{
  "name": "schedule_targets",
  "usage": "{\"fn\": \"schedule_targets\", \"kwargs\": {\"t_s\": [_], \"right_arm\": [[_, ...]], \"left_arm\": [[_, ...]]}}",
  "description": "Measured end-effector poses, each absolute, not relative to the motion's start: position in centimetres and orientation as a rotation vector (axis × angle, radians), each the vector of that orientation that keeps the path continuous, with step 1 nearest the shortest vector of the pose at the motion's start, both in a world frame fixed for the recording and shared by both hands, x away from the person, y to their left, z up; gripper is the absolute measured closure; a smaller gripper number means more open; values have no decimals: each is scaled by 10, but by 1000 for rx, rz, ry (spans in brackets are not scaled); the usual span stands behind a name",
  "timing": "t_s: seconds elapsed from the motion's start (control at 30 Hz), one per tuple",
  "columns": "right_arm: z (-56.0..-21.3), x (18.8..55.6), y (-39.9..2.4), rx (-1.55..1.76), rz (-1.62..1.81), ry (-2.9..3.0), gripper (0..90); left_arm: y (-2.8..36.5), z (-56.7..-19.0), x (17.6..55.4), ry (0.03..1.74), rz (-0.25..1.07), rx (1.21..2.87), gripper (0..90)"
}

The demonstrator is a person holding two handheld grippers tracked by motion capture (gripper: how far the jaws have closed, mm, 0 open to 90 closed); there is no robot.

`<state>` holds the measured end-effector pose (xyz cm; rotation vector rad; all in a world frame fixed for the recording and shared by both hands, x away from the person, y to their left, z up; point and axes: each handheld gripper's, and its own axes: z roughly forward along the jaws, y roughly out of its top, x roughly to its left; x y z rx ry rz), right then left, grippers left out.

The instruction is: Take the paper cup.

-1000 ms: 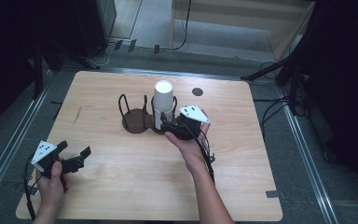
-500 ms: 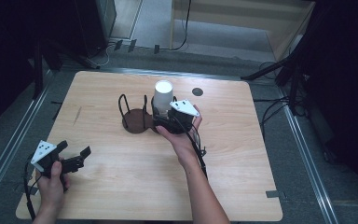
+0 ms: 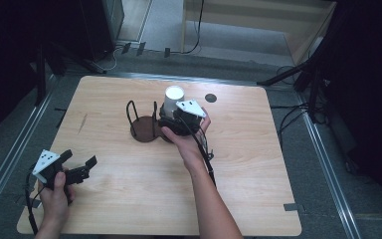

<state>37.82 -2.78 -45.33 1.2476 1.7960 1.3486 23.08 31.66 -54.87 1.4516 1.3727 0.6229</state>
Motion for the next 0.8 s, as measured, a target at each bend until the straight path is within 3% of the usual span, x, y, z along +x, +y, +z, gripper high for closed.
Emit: {"fn": "schedule_targets", "kwargs": {"t_s": [0.27, 0.4, 0.8], "right_arm": [[-455, 385, -26, 1271, 1337, 1770, 134], [-456, 385, -23, 1256, 1321, 1753, 237], [-454, 384, -22, 1223, 1315, 1742, 253]], "left_arm": [[317, -549, 231, 1372, 621, 1454, 0], [317, -549, 231, 1372, 619, 1454, 0], [316, -549, 231, 1371, 622, 1462, 0]]}}
